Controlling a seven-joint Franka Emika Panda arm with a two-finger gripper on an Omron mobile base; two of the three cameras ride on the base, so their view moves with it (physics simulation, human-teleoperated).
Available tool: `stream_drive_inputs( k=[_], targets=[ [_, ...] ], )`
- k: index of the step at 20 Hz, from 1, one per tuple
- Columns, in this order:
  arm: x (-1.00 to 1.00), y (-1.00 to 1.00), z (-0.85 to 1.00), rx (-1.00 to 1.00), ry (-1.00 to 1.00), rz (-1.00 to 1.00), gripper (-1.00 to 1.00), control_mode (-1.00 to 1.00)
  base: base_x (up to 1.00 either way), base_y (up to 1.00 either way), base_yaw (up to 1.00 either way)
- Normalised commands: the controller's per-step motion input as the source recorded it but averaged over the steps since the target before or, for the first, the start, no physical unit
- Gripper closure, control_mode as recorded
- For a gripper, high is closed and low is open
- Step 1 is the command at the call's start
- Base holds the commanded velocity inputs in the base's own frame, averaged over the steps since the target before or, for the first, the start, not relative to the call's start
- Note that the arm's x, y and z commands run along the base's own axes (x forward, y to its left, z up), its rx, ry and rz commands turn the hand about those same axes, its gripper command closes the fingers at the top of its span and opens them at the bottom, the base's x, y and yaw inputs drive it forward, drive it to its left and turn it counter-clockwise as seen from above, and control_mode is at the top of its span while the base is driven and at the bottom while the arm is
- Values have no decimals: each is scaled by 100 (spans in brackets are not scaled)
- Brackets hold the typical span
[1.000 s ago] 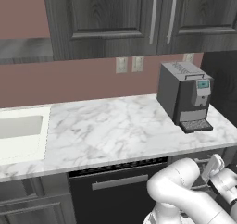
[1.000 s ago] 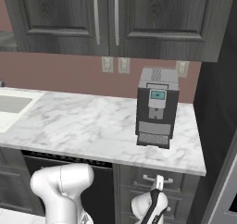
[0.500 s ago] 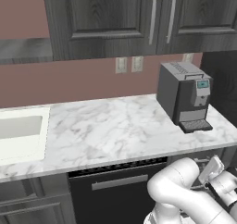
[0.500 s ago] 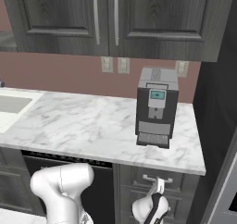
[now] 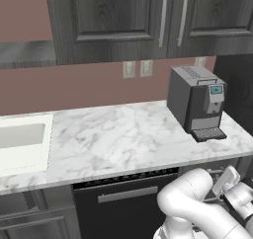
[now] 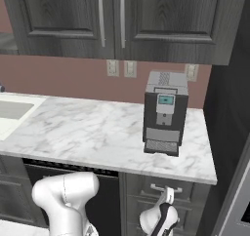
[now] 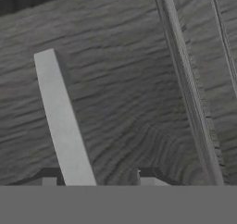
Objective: Take the pizza cutter from the drawer on the right and place it on the dining counter for cutting.
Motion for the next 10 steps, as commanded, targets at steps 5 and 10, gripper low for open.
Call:
stream_drive_inputs(
  k=[5,10],
  targets=[
    [-28,-11,0,0,0,0,100,-100,0,0,0],
    [-23,-21,0,0,6,0,100,-100,0,0,0]
  ],
)
